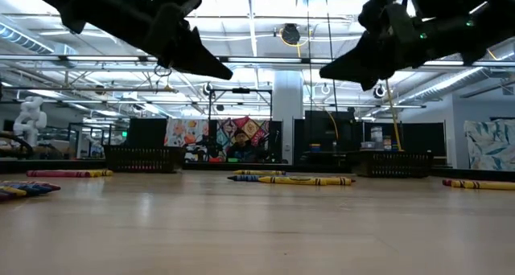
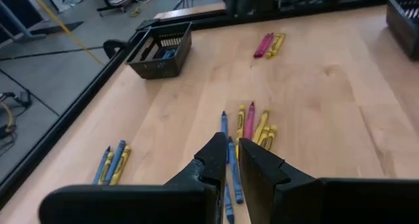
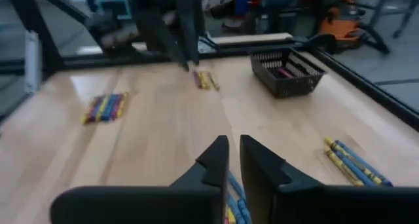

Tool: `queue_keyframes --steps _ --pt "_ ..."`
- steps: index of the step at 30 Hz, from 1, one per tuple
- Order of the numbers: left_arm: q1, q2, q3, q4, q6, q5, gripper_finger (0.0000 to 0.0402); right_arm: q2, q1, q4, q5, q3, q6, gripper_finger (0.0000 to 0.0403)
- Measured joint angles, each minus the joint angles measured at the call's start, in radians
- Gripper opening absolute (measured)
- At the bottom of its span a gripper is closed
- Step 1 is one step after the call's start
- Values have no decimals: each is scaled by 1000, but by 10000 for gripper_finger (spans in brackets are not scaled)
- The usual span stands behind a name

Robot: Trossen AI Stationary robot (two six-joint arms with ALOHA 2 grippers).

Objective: Sort crayons
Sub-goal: Put the yellow crayon into the bottom black bin

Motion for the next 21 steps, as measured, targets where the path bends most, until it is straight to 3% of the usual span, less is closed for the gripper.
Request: queue_keyframes --steps 5,11,16,21 --pt "4 0 0 50 19 8 44 100 89 23 56 0 0 9" --pt "-2 0 0 94 20 8 44 196 109 27 -140 0 61 13" --pt "-2 0 0 100 19 9 44 270 108 29 -110 13 81 34" --pt "-2 0 0 105 18 9 44 325 110 -38 -61 63 27 83"
